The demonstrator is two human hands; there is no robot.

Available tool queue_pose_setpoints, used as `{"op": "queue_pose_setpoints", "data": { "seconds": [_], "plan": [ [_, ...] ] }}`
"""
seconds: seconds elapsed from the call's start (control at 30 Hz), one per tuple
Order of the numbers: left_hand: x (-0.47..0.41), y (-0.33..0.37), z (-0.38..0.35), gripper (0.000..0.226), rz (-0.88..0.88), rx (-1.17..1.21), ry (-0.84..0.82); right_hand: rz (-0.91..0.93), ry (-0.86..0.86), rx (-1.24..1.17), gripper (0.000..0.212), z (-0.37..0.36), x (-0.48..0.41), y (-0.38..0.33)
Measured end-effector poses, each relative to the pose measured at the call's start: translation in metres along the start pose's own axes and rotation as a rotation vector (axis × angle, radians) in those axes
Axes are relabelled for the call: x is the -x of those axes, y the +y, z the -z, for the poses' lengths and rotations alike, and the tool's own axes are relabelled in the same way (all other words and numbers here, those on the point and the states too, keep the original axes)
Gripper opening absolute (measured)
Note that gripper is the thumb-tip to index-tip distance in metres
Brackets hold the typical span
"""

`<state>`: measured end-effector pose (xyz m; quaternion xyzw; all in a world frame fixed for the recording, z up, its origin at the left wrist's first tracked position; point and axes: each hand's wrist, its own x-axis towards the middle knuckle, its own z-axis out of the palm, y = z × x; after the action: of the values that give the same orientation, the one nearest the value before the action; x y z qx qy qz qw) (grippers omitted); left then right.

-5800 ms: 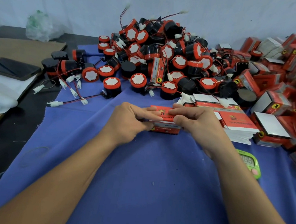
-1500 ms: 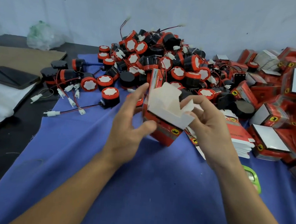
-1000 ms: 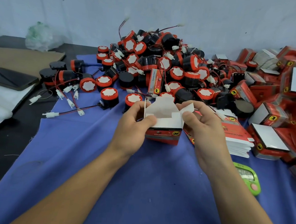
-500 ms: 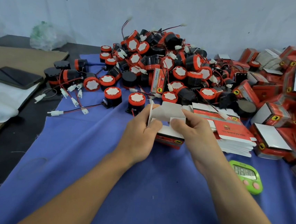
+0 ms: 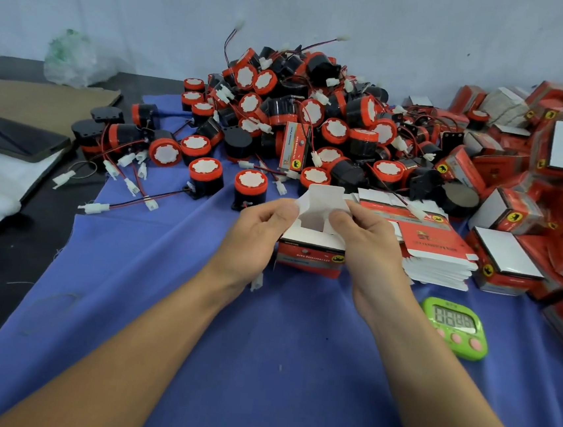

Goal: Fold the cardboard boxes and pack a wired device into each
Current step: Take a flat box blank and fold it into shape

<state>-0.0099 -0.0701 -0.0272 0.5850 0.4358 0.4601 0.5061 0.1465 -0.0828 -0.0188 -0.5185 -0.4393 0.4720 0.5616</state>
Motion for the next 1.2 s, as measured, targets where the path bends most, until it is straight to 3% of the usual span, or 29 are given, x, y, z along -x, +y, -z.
{"op": "queue_pose_setpoints", "data": {
  "seconds": [0.2,0.5,0.77,0.87,1.0,1.2],
  "plan": [
    [-0.001,0.004,0.001,0.027,-0.06,0.061,0.007,-0.087,0.06,-0.066,0.032,-0.003,-0.002,0.0],
    [0.0,0.01,-0.004,0.063,-0.145,0.128,0.121,-0.188,-0.15,-0.329,0.04,0.012,-0.003,-0.005],
    [0.006,0.006,-0.008,0.033,-0.228,0.069,0.091,-0.207,-0.452,-0.27,0.031,0.033,-0.004,-0.008],
    [0.006,0.005,-0.008,0.027,-0.183,0.052,0.065,-0.134,-0.351,-0.168,0.026,0.032,-0.005,-0.008],
    [0.005,0.005,-0.006,0.019,-0.164,0.015,0.1,-0.013,-0.263,-0.033,0.047,0.029,-0.004,-0.006],
    [0.007,0.006,-0.006,0.033,-0.182,-0.079,0.136,0.095,-0.181,0.133,0.046,0.017,0.003,-0.007]
  ]
}}
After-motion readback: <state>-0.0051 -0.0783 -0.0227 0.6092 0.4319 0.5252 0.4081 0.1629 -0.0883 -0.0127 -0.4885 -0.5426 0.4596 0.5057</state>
